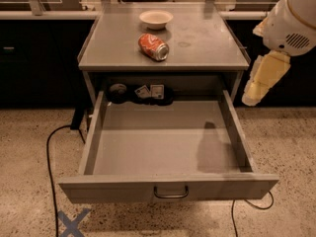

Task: Place coke can into top drawer

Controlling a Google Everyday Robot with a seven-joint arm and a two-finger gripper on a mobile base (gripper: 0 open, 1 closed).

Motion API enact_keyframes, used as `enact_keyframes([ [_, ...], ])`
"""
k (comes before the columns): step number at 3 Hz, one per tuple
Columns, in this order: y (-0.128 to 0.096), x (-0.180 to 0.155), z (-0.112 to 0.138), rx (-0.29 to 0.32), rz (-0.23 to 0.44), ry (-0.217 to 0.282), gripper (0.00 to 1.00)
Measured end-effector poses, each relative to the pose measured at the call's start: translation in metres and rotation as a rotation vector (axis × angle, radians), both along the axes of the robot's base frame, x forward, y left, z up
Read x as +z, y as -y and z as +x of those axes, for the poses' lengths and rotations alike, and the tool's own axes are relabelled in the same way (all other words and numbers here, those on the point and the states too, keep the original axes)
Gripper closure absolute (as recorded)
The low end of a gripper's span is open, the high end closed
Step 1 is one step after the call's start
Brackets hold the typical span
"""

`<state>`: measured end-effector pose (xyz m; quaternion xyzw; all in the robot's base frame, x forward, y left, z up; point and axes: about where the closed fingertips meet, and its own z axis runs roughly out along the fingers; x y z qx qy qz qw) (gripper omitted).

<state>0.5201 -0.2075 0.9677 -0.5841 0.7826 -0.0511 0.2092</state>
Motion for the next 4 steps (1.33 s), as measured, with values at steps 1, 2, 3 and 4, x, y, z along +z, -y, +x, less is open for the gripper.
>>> enact_keyframes([
  [1,-0.008,-0.017,0.030,-0.057,0.017,0.011,0.00],
  [2,-0.018,-0.034,0.055,-0.123,0.055,0.004,0.00],
  [3,-0.018,-0.034,0.055,-0.123,0.055,0.004,0.00],
  [4,-0.027,-0.032,0.059,-0.114,0.073,0.017,0.00],
])
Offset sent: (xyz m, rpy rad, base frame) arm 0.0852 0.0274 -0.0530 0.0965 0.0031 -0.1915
